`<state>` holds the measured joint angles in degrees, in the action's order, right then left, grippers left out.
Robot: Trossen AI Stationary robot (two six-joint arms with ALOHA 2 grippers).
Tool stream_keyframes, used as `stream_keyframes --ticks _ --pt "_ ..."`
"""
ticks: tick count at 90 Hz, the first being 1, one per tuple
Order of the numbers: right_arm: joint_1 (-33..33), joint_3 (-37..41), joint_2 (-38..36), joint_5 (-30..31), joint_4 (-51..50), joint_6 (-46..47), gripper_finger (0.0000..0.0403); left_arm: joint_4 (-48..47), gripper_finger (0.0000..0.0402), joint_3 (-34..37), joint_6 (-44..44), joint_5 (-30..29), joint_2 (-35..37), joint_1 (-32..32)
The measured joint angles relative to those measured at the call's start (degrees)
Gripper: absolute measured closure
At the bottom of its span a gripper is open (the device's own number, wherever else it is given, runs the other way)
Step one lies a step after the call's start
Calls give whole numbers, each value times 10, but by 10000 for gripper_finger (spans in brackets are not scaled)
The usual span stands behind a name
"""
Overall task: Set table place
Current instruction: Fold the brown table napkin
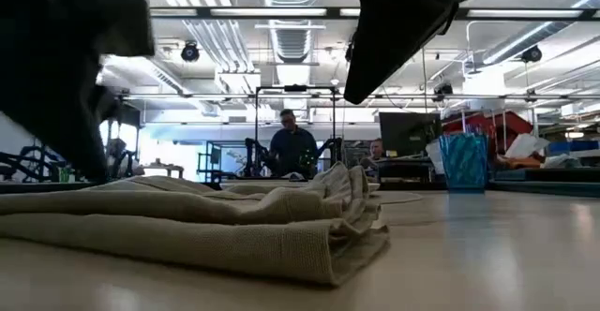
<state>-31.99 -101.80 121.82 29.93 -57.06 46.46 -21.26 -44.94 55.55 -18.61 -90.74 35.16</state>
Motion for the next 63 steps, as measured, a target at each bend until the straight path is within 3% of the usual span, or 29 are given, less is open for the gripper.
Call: stream_keyframes --ticks 14,28,36,48,63 --pt "0 0 0 8 2 0 403 -54 381 55 2 -27 9 -31" --pt "4 0 0 32 5 -5 403 -134 381 97 -41 -186 37 -99" --pt "8 0 0 33 5 -6 403 -195 381 86 -29 -226 82 -145" --pt "8 0 0 32 3 -6 403 -195 381 63 -35 -210 154 -158" --pt "9 0 0 37 3 -14 403 -66 381 55 -54 -196 206 -135"
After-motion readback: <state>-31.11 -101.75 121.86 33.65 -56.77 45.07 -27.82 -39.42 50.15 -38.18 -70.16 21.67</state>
